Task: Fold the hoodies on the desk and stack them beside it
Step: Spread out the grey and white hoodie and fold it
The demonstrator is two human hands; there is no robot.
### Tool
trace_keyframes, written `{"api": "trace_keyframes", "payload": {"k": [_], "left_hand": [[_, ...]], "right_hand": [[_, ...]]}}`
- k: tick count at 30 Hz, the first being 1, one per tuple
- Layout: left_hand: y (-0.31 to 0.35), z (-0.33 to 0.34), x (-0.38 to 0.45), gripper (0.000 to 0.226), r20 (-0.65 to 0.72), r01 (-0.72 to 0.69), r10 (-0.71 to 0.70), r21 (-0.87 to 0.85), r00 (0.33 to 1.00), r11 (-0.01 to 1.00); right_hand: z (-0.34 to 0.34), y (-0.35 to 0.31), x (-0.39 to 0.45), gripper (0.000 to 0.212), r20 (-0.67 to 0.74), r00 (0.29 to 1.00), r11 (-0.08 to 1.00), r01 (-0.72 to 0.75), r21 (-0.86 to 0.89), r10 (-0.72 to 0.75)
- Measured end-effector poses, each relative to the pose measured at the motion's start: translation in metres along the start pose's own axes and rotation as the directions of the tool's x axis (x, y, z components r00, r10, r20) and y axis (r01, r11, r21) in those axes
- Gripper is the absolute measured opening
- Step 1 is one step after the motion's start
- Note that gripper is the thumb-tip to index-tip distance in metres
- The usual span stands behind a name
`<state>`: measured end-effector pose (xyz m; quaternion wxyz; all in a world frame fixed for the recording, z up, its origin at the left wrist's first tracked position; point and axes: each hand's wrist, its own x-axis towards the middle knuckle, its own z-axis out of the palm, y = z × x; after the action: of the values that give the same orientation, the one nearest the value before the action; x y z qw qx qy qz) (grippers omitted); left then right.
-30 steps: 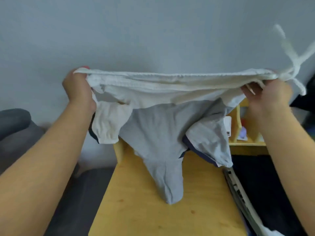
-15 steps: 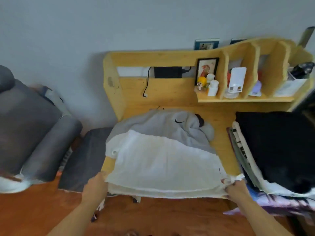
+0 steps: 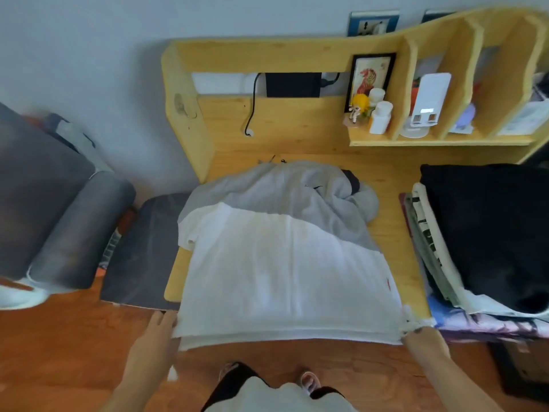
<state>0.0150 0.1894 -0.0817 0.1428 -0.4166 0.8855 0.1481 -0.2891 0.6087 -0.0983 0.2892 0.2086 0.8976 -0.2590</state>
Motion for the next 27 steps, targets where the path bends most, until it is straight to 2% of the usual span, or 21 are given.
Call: {"api": "trace_keyframes", "payload": {"k": [2,4,6,8,10,12,14,17,19,20,21,22,23,25,26,27], "left_hand": [[0.000,0.004,0.006,0.034,0.065,0.012,-0.010,-0.037,0.998,0.999],[0.004,0.009,0.019,0.061,0.149,0.008,0.001,-0.059,0.989,0.998],[0.017,0.007,0.035,0.087,0.199,-0.101,0.091,0.042,0.976,0.994],[0.039,0.001,0.054,0.083,0.112,-0.280,0.275,0.034,0.955,0.959],[0.065,-0.003,0.081,0.074,0.012,-0.380,0.380,-0.040,0.925,0.924],[0.088,-0.003,0.117,0.068,-0.002,-0.431,0.431,-0.051,0.902,0.901],[0.101,0.004,0.157,0.066,0.022,-0.454,0.454,-0.003,0.891,0.891],[0.098,0.015,0.218,0.067,0.042,-0.504,0.503,0.118,0.863,0.855],[0.086,0.022,0.247,0.066,0.069,-0.517,0.513,0.164,0.856,0.840],[0.081,0.023,0.255,0.066,0.119,-0.513,0.499,0.164,0.858,0.843],[0.079,0.021,0.259,0.066,0.171,-0.516,0.492,0.153,0.854,0.843],[0.078,0.020,0.261,0.065,0.202,-0.523,0.493,0.140,0.846,0.841],[0.079,0.017,0.260,0.065,0.223,-0.526,0.490,0.143,0.842,0.838],[0.086,0.007,0.256,0.072,0.272,-0.527,0.474,0.169,0.837,0.833],[0.090,0.002,0.256,0.075,0.286,-0.518,0.463,0.159,0.839,0.840],[0.092,-0.001,0.257,0.076,0.280,-0.505,0.453,0.154,0.846,0.849]], "right_hand": [[0.002,-0.016,-0.007,0.046,-0.153,0.988,0.999,-0.030,-0.023,0.026],[0.002,-0.045,-0.011,0.062,-0.225,0.967,0.993,0.117,-0.016,-0.117],[0.005,-0.085,-0.006,0.061,-0.145,0.944,0.954,0.284,-0.094,-0.295],[0.008,-0.129,0.019,0.053,-0.052,0.937,0.938,0.342,-0.059,-0.345],[0.009,-0.171,0.049,0.047,-0.048,0.953,0.951,0.301,0.065,-0.298],[0.009,-0.208,0.080,0.047,-0.074,0.978,0.951,0.209,0.227,-0.197],[0.012,-0.233,0.115,0.053,-0.070,0.995,0.940,0.089,0.330,-0.069],[0.031,-0.245,0.188,0.073,0.057,0.996,0.904,-0.084,0.419,0.067],[0.038,-0.258,0.194,0.073,0.087,0.993,0.871,-0.107,0.479,0.075],[0.034,-0.274,0.174,0.064,0.040,0.997,0.881,-0.074,0.467,0.063],[0.026,-0.292,0.144,0.051,-0.068,0.998,0.918,0.024,0.396,0.003],[0.014,-0.304,0.123,0.036,-0.217,0.972,0.945,0.148,0.292,-0.085],[-0.001,-0.313,0.100,0.026,-0.365,0.907,0.938,0.292,0.189,-0.209],[-0.034,-0.318,0.060,0.029,-0.556,0.668,0.834,0.545,-0.087,-0.495],[-0.048,-0.316,0.045,0.034,-0.592,0.543,0.764,0.611,-0.207,-0.595],[-0.058,-0.312,0.035,0.040,-0.594,0.455,0.706,0.644,-0.295,-0.664]]}}
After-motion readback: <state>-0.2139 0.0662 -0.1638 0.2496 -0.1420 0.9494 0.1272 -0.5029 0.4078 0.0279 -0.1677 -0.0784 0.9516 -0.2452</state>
